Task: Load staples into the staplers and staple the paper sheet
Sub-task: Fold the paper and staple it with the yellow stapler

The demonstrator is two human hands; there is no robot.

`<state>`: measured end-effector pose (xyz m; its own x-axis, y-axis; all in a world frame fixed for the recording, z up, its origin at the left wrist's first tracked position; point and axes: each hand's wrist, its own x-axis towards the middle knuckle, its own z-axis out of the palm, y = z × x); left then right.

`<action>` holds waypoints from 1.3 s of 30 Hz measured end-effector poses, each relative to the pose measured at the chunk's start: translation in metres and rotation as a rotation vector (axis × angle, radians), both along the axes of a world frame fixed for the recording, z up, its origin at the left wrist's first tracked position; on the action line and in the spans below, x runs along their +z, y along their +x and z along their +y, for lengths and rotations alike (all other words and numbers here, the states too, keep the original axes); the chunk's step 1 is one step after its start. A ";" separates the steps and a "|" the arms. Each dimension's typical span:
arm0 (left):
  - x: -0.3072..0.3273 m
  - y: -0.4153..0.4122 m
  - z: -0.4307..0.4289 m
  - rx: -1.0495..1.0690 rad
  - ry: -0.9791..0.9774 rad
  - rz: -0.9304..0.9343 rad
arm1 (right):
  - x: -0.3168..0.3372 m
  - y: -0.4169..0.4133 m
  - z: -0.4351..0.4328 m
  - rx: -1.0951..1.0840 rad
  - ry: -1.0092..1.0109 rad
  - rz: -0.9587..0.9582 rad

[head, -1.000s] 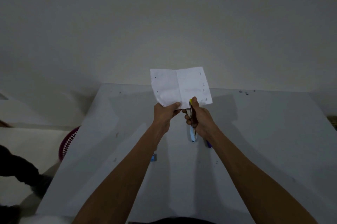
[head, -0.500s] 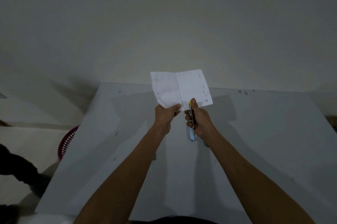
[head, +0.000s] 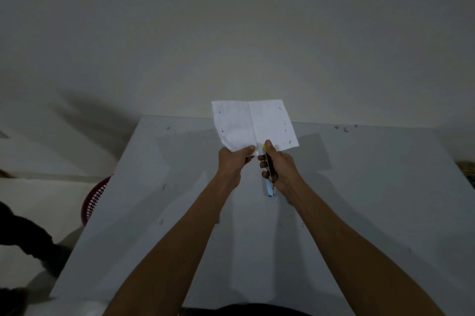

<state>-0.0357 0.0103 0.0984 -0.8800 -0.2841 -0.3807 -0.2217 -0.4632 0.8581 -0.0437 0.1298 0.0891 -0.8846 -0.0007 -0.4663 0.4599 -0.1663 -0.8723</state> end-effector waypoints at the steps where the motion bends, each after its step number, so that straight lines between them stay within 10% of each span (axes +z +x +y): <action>1: 0.000 0.000 0.000 -0.001 -0.002 0.001 | 0.000 0.000 0.000 0.002 0.004 0.002; 26: -0.006 0.014 -0.007 0.067 0.127 -0.066 | -0.019 0.003 -0.010 -0.132 -0.125 -0.026; 39: -0.066 0.040 -0.086 0.186 -0.080 -0.383 | -0.062 -0.054 -0.057 0.053 0.274 -0.020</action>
